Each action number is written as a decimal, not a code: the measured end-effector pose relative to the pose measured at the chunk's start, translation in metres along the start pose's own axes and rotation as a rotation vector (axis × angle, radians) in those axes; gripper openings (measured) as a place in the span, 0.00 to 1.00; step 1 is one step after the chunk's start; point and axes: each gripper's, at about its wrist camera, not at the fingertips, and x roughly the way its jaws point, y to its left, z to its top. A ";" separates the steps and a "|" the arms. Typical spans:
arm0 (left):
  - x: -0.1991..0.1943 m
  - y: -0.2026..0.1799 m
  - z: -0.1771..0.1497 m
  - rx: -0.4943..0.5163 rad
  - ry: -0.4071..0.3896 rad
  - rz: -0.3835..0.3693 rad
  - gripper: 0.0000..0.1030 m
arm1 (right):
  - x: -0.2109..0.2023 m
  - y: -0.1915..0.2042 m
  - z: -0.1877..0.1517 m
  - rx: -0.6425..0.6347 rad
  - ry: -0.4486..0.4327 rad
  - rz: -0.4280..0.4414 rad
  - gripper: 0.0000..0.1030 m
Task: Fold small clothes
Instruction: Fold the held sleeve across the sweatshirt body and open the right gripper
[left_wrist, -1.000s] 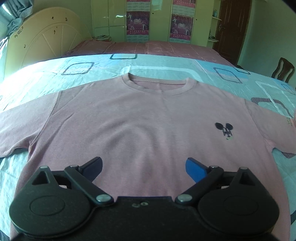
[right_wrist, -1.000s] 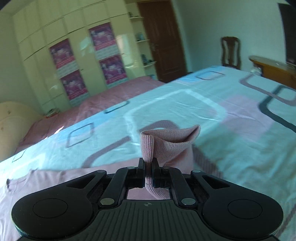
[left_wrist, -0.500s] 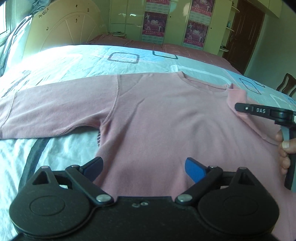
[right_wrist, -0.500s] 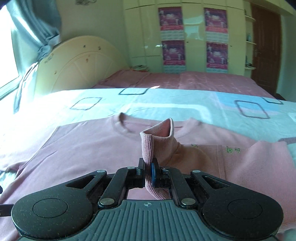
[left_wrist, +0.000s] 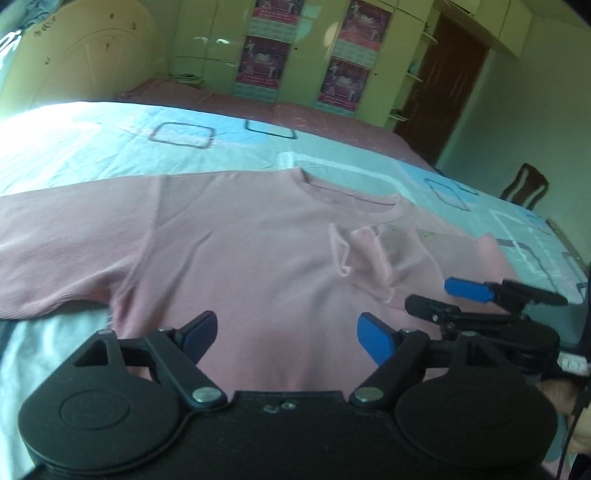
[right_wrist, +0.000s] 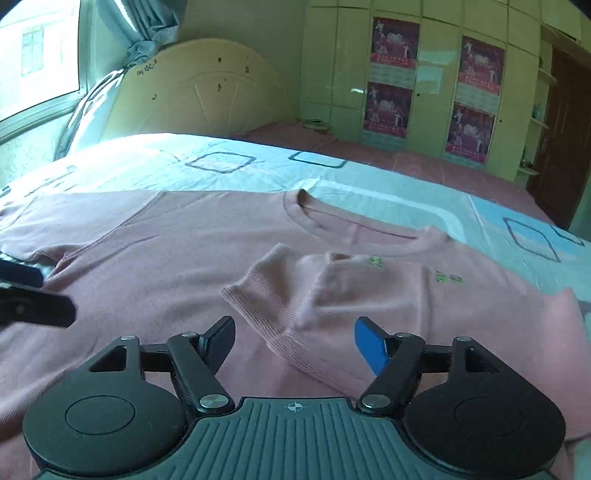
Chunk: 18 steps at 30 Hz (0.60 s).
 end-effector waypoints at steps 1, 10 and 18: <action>0.013 -0.005 0.005 -0.012 0.011 -0.040 0.67 | -0.006 -0.012 -0.006 0.026 0.017 -0.025 0.35; 0.088 -0.038 0.024 0.007 0.097 -0.061 0.57 | -0.071 -0.129 -0.044 0.315 0.063 -0.312 0.29; 0.109 -0.050 0.029 0.010 0.113 -0.066 0.38 | -0.068 -0.165 -0.052 0.379 0.062 -0.301 0.29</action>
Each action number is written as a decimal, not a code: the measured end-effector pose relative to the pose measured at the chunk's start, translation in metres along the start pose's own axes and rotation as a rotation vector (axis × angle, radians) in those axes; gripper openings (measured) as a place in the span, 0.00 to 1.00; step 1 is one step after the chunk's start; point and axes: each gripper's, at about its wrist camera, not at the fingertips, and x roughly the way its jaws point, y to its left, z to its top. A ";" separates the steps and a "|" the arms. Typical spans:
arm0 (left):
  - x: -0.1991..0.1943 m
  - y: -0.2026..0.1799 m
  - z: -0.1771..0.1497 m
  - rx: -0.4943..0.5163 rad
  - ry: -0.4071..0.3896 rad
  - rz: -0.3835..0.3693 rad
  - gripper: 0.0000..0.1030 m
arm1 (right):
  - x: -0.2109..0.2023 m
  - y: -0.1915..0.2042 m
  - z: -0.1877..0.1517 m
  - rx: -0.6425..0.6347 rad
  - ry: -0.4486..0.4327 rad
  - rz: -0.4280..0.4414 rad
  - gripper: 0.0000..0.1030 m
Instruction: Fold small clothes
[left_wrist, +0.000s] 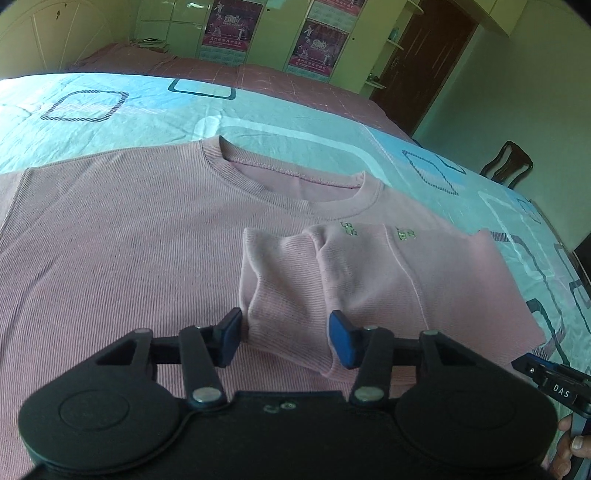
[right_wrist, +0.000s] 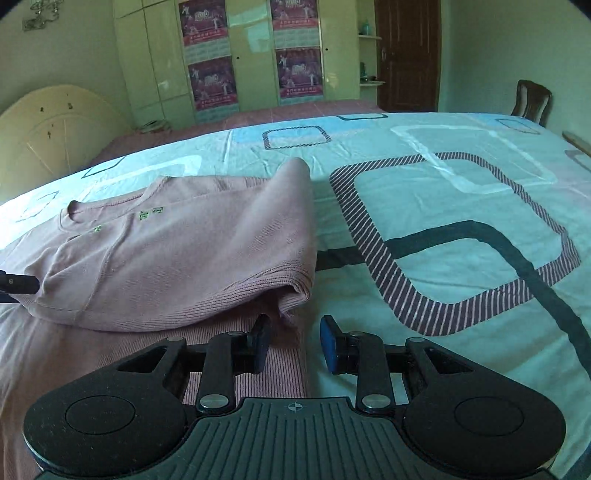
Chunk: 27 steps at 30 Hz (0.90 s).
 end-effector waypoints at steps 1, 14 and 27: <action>0.002 0.000 0.001 0.000 0.000 -0.009 0.28 | 0.003 0.000 0.000 -0.006 -0.001 -0.005 0.29; -0.025 0.045 -0.016 -0.063 -0.141 0.088 0.06 | 0.006 -0.003 -0.005 -0.016 -0.031 -0.033 0.20; -0.042 0.058 -0.010 -0.035 -0.228 0.093 0.65 | -0.030 -0.018 0.013 -0.033 -0.076 0.102 0.20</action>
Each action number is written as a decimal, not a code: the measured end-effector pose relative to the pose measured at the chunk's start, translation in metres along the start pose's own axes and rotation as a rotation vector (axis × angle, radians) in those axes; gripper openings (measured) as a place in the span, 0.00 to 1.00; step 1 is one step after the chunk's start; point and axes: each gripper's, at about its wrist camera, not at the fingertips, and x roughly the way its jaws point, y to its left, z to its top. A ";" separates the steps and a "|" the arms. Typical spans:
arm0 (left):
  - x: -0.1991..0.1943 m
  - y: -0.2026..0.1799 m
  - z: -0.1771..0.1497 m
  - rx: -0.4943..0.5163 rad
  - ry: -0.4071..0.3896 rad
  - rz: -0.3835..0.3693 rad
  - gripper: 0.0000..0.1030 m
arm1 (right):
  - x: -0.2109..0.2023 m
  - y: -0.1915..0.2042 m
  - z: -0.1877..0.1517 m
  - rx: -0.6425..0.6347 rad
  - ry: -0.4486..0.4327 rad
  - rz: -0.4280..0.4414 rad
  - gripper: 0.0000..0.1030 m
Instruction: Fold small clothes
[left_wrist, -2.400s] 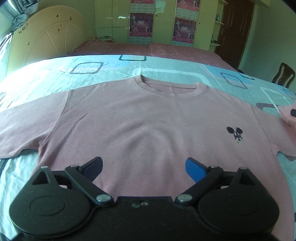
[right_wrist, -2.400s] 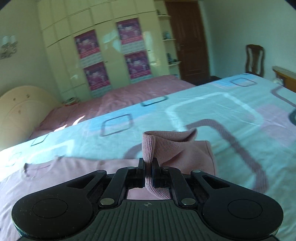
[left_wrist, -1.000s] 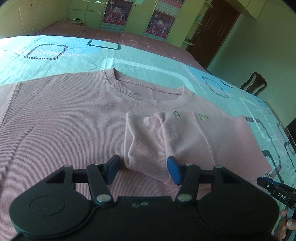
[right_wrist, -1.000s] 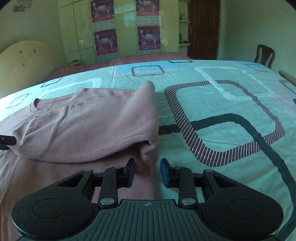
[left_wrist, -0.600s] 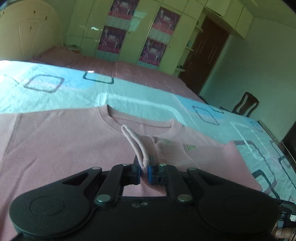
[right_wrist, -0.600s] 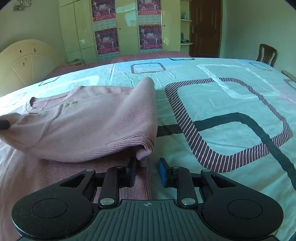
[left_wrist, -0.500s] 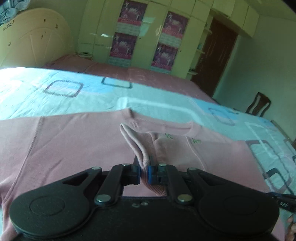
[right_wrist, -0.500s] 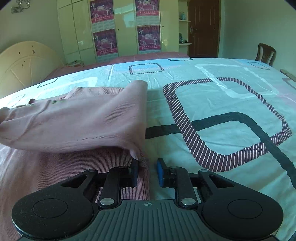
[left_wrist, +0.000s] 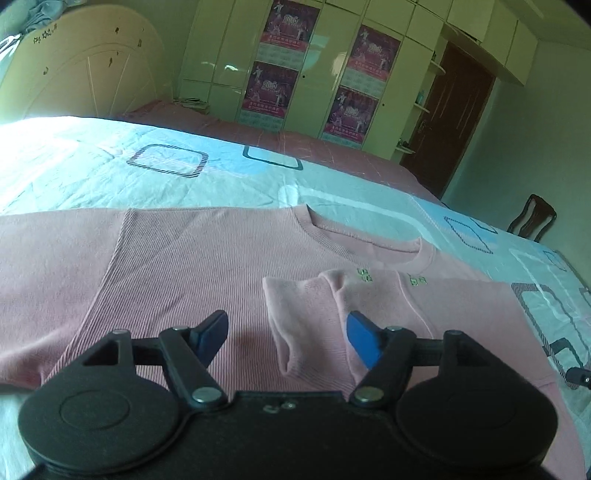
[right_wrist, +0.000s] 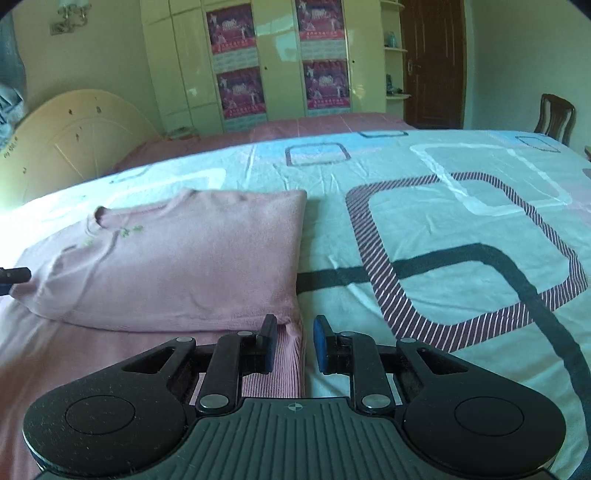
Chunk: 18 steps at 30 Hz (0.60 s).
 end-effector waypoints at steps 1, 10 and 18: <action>0.008 0.003 0.005 -0.010 0.018 -0.009 0.64 | 0.004 -0.003 0.008 0.017 -0.008 0.008 0.20; 0.061 0.003 0.020 -0.058 0.106 -0.080 0.07 | 0.114 -0.037 0.087 0.285 0.042 0.102 0.21; 0.052 0.004 0.002 -0.032 0.012 -0.037 0.10 | 0.160 -0.026 0.092 0.041 0.111 0.027 0.17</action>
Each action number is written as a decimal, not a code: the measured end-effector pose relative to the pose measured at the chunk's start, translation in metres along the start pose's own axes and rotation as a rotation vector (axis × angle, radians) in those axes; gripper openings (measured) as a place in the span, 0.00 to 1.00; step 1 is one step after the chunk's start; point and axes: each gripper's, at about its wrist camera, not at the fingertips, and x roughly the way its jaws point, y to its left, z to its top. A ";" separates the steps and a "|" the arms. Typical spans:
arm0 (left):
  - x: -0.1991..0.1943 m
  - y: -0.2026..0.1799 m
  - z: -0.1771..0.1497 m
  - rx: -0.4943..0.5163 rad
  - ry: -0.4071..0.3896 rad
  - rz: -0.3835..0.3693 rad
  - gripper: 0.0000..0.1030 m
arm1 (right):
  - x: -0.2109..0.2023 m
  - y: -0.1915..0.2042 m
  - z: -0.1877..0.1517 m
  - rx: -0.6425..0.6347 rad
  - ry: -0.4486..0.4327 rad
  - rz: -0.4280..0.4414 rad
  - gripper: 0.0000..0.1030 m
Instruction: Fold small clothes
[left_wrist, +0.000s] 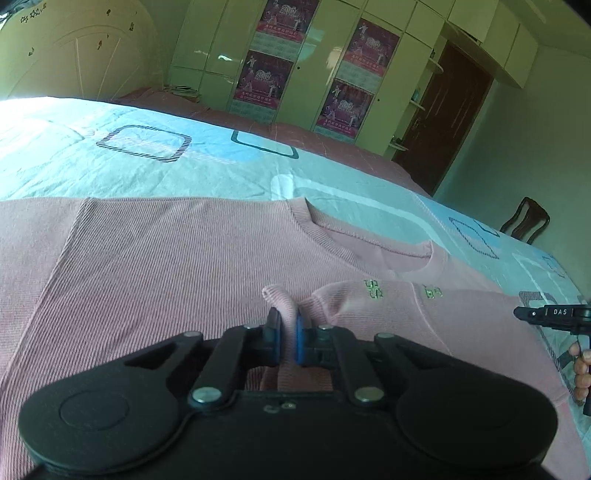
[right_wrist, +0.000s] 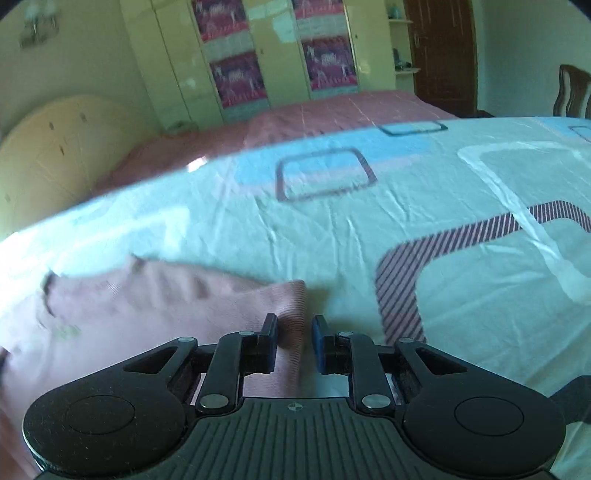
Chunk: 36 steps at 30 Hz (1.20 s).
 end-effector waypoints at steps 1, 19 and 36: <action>0.000 0.002 0.002 -0.008 0.003 0.001 0.12 | -0.001 0.000 0.002 -0.004 0.003 -0.019 0.17; -0.001 -0.067 -0.008 0.253 0.090 0.011 0.44 | -0.038 0.042 -0.039 -0.256 0.077 -0.053 0.15; -0.038 -0.057 -0.031 0.318 0.101 0.046 0.44 | -0.099 0.056 -0.091 -0.200 0.007 -0.092 0.15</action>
